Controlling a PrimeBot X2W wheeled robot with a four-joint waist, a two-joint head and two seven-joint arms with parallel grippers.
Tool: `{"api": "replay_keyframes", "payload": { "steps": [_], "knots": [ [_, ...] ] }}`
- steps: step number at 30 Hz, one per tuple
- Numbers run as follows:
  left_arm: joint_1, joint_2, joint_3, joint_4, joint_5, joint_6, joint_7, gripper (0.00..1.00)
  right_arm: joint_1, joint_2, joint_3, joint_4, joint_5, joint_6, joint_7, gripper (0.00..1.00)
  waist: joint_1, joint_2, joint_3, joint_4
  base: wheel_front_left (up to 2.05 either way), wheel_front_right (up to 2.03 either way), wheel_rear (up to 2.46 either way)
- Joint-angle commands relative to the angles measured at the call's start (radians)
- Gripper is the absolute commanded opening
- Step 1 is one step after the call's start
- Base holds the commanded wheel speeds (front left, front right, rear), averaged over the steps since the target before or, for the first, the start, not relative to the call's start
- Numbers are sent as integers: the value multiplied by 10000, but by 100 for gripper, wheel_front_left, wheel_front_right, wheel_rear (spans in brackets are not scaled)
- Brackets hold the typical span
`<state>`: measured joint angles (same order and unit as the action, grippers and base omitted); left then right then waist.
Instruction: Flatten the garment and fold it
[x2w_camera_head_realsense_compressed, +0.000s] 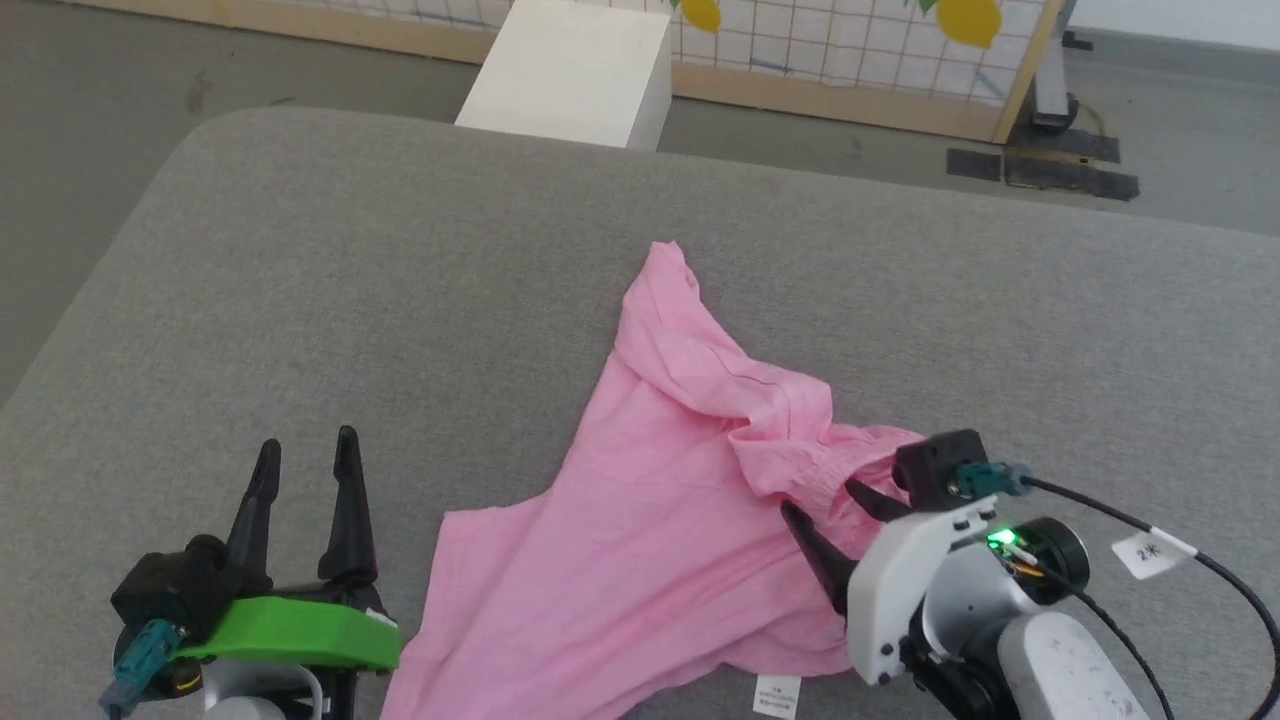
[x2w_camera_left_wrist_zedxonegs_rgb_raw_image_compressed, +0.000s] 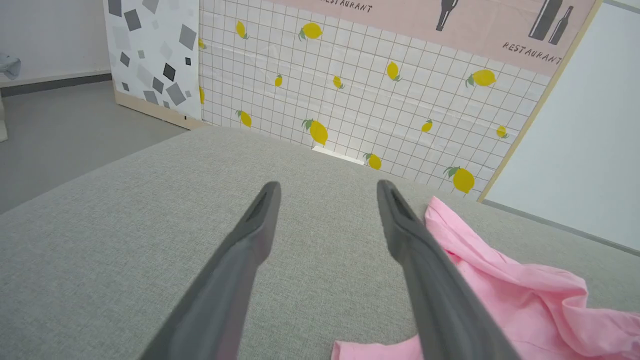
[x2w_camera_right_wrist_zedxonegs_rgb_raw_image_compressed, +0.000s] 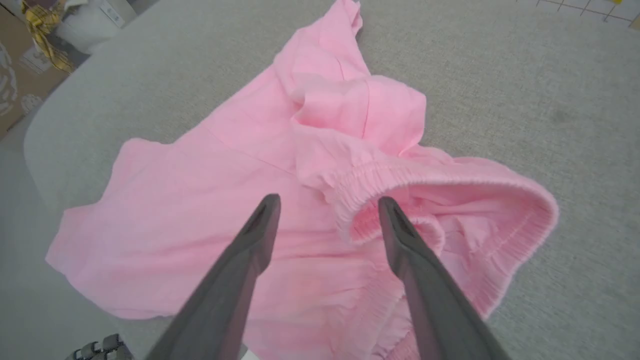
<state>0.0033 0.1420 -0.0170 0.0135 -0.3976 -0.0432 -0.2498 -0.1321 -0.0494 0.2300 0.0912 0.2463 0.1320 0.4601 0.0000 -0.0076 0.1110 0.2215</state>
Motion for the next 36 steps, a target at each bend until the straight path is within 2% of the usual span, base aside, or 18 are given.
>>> {"api": "replay_keyframes", "payload": {
  "steps": [1,3,4,5,6,11,15,22,27,28,29,36],
  "knots": [
    [-207,-66,72,93,-77,-67,-87,100,-290,-8,43,217,-63,-13,-173,100,0,76,194,197,0,0,0],
    [-239,-61,174,199,-126,-110,-97,100,-490,-8,104,553,33,-13,-365,100,0,76,234,241,0,0,0],
    [-246,-63,227,239,-160,-138,-102,100,-580,-8,141,700,50,-13,-467,44,0,76,244,254,0,0,0],
    [-247,-57,262,261,-172,-159,-104,100,-653,-8,131,771,75,-13,-609,13,0,76,253,257,0,0,0],
    [-245,-53,301,274,-170,-176,-107,100,-734,-8,130,848,59,-13,-756,0,0,76,255,250,0,0,0],
    [-180,-116,445,250,-179,-189,-115,100,-1013,-8,-679,896,25,-13,-1046,0,0,76,236,154,0,0,0],
    [-251,-187,377,340,-202,-285,-117,100,-1398,-8,-2466,723,-838,-13,-811,0,0,76,267,175,0,0,0],
    [-389,-335,191,549,-221,-381,-118,100,-1985,-8,-6328,908,-2463,-13,-39,0,0,76,293,419,0,0,0],
    [-274,-339,262,656,-256,-383,-119,100,-1985,-8,-7887,1545,-2745,-13,405,0,0,76,202,410,0,0,0],
    [-237,-331,286,665,-259,-374,-119,100,-1981,-8,-7949,1729,-2653,-13,405,43,0,76,163,368,0,0,0],
    [-206,-326,303,665,-264,-367,-119,100,-1957,-8,-7926,1831,-2619,-13,382,100,0,76,146,336,0,0,0],
    [-212,-283,247,797,-316,-393,-112,100,-1313,-8,-7296,1411,-1564,-13,-1122,100,0,76,-141,96,0,0,0]
  ]
}}
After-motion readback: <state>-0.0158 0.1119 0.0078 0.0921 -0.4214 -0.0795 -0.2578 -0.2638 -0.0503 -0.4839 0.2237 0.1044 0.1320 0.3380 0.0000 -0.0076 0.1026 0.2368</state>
